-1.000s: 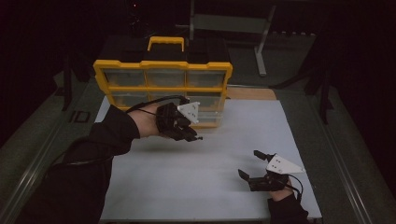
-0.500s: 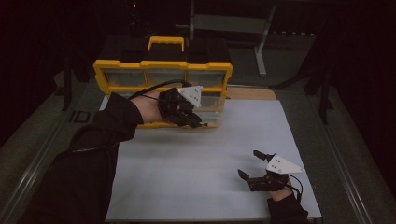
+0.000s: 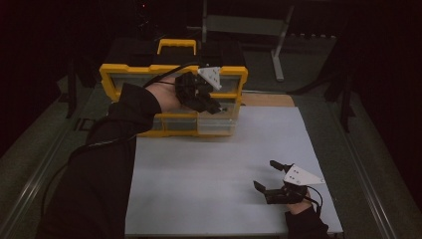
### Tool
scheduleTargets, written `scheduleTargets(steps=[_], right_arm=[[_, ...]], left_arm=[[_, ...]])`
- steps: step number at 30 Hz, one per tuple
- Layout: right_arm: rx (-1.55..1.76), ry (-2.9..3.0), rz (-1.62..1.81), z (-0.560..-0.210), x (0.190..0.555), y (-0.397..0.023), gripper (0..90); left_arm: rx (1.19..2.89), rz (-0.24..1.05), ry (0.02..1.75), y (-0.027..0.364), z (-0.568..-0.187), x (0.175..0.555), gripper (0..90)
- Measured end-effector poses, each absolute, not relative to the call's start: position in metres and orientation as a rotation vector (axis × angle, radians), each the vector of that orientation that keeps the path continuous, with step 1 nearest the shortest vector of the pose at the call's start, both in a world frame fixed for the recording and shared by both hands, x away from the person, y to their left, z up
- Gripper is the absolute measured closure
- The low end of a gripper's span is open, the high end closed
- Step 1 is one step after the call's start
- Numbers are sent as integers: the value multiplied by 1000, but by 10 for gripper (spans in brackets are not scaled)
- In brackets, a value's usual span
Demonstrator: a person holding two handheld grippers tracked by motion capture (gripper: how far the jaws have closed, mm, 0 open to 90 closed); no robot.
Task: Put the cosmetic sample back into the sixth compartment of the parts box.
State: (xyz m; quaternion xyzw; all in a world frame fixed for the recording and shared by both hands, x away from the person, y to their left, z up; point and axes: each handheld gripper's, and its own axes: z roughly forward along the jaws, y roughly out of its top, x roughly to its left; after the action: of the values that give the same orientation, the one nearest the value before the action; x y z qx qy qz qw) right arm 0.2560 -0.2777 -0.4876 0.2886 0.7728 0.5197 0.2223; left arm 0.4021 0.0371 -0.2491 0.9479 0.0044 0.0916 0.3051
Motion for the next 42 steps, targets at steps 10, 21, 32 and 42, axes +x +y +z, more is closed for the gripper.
scheduleTargets(steps=[10, 21, 32, 42], right_arm=[[795, 2136, 1437, -488, 256, -278, 84], [789, 2136, 1437, -488, 257, -279, 84], [789, 2131, 1435, -487, 256, -280, 84], [792, 2128, 1436, -487, 256, -281, 84]], left_arm=[[2505, 248, 96, 30, -257, 424, 819], [2530, 224, 198, 29, -276, 445, 819], [2573, 198, 219, 21, -297, 450, 818], [2616, 155, 267, 17, -316, 455, 818]])
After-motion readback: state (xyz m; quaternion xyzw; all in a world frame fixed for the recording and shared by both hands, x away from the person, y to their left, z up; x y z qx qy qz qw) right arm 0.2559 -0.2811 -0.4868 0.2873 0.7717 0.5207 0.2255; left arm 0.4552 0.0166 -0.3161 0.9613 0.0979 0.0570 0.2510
